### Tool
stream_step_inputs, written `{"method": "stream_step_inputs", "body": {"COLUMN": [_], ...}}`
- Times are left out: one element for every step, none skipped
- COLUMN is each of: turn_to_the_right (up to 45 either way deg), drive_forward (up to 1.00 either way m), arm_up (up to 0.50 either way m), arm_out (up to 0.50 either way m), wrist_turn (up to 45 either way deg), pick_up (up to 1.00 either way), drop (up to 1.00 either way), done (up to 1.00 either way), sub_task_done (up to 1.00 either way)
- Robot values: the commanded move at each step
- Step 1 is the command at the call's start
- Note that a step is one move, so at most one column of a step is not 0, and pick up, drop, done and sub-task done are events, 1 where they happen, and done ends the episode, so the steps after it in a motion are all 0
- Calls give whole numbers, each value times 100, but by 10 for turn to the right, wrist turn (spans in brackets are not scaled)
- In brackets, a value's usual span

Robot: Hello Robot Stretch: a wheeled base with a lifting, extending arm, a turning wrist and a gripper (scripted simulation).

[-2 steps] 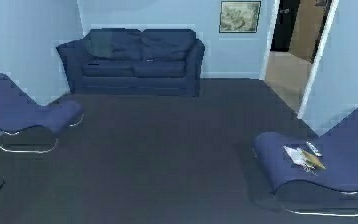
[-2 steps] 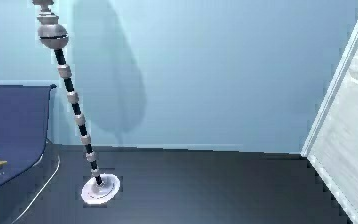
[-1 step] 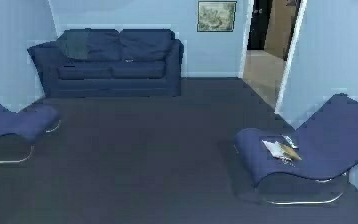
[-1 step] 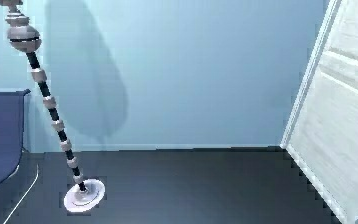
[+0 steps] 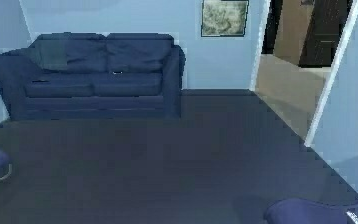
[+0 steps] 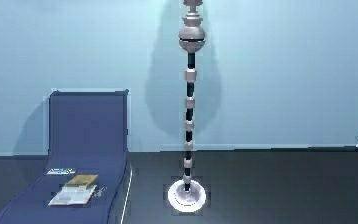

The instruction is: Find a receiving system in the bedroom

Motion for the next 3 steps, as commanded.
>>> {"method": "stream_step_inputs", "body": {"turn_to_the_right": [0,-90,0], "drive_forward": [100,0,15], "arm_up": [0,0,0], "arm_out": [0,0,0], "wrist_turn": [0,0,0], "pick_up": [0,0,0], "drop": [0,0,0], "done": [0,0,0], "sub_task_done": [0,0,0]}}
